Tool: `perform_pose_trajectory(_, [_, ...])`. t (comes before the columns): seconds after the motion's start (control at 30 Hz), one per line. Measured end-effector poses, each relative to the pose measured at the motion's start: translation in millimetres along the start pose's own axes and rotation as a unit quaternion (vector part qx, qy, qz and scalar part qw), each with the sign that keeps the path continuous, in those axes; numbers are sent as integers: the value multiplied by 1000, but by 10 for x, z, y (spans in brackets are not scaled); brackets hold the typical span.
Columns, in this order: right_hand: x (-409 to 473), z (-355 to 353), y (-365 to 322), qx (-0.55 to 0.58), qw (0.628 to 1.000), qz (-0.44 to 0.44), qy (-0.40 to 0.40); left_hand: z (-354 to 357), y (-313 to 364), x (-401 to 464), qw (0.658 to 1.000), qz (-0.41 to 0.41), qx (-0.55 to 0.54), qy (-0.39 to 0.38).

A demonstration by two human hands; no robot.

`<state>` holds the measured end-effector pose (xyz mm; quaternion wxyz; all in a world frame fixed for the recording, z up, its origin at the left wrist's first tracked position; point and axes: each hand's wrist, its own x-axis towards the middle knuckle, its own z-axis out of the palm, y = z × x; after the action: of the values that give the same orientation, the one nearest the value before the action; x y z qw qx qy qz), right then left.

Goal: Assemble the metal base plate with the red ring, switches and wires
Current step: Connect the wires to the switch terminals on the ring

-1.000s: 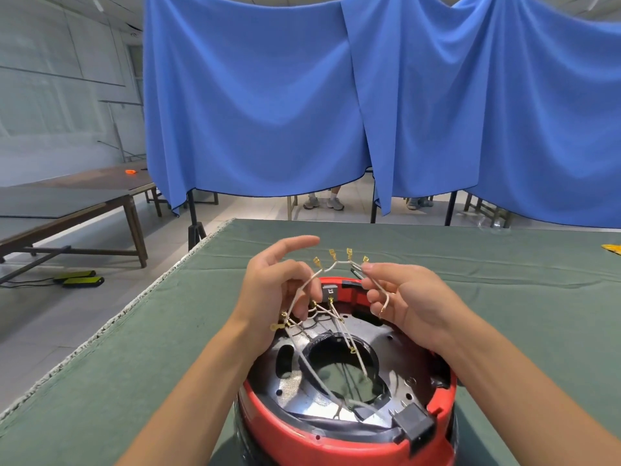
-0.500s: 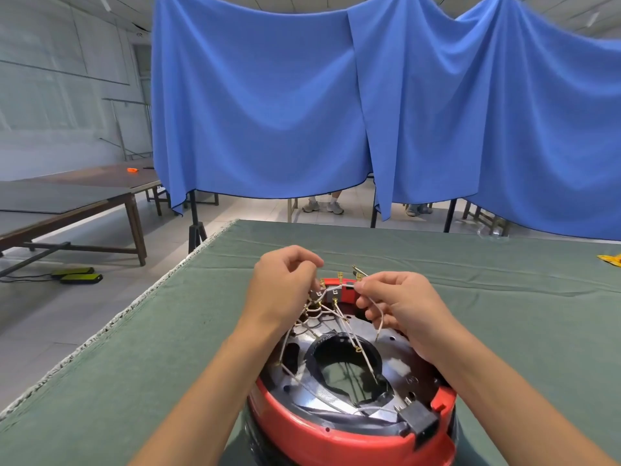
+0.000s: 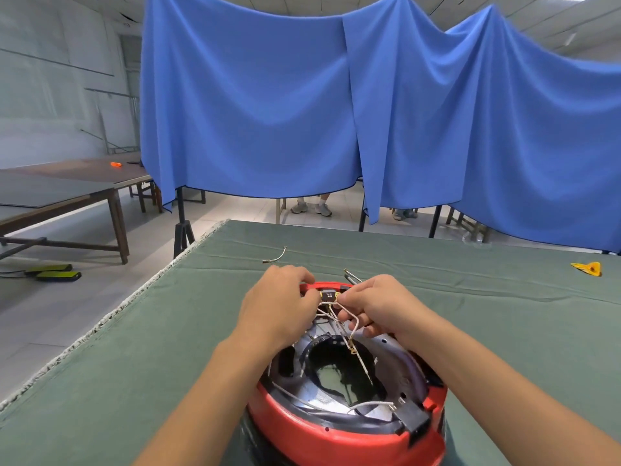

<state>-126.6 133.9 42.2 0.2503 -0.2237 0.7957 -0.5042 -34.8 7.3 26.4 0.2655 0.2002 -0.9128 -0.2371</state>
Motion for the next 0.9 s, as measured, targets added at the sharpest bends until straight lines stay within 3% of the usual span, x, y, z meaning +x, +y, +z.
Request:
perform_pose_trajectory(0.2, [118,137,-81,-63,997,41,4,20,-22,-36,997,26,35,-60])
perform_pose_trajectory(0.4, [155,159,32,-26,997,46,47,37,-28,-26,990,67,90,-91])
perform_pose_trajectory(0.9, [179,140,113,-62,997,0,52,90,-65,-1,979,97,155,-92])
